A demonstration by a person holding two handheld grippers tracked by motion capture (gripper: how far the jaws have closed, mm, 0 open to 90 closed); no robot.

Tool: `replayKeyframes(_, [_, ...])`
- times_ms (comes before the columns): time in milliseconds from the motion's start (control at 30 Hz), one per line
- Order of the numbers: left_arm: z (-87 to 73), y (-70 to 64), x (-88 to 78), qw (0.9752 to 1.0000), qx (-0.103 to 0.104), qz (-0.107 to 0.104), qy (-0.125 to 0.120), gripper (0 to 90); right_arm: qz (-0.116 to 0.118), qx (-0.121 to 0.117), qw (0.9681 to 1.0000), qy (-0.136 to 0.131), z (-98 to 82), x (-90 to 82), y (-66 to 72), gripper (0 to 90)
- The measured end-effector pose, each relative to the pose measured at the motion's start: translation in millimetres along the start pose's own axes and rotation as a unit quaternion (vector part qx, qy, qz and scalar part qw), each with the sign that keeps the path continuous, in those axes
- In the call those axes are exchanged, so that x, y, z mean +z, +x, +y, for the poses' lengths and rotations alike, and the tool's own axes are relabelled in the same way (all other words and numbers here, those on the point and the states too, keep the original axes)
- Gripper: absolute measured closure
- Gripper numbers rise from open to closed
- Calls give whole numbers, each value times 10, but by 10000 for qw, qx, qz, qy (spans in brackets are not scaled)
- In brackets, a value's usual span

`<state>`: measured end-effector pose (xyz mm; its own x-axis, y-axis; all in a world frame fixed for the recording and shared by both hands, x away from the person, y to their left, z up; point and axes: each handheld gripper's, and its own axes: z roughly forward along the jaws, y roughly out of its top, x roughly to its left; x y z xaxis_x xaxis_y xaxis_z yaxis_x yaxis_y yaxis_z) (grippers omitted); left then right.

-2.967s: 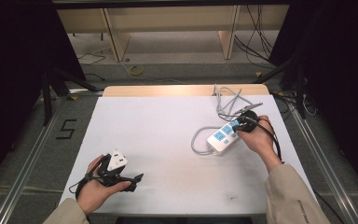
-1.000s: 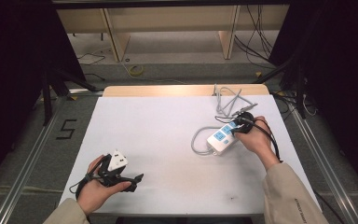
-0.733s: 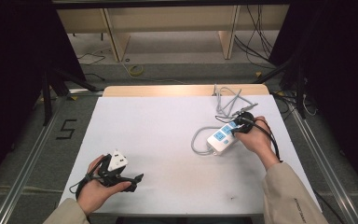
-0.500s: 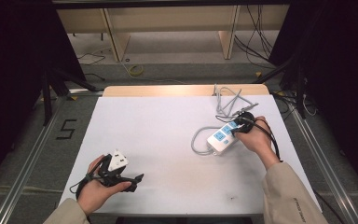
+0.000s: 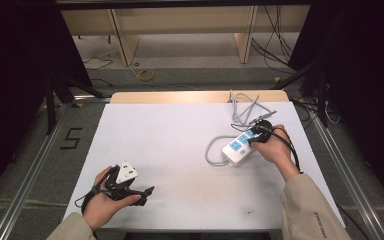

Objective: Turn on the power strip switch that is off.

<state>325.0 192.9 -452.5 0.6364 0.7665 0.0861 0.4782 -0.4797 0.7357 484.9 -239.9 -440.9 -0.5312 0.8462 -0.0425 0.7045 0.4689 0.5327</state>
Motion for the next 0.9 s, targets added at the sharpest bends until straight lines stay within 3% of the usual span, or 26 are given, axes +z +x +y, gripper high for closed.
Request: replayKeyframes(900, [1,-16,8,10000,18,-6,35,104,-91,4,9999,90,17,7,30,900])
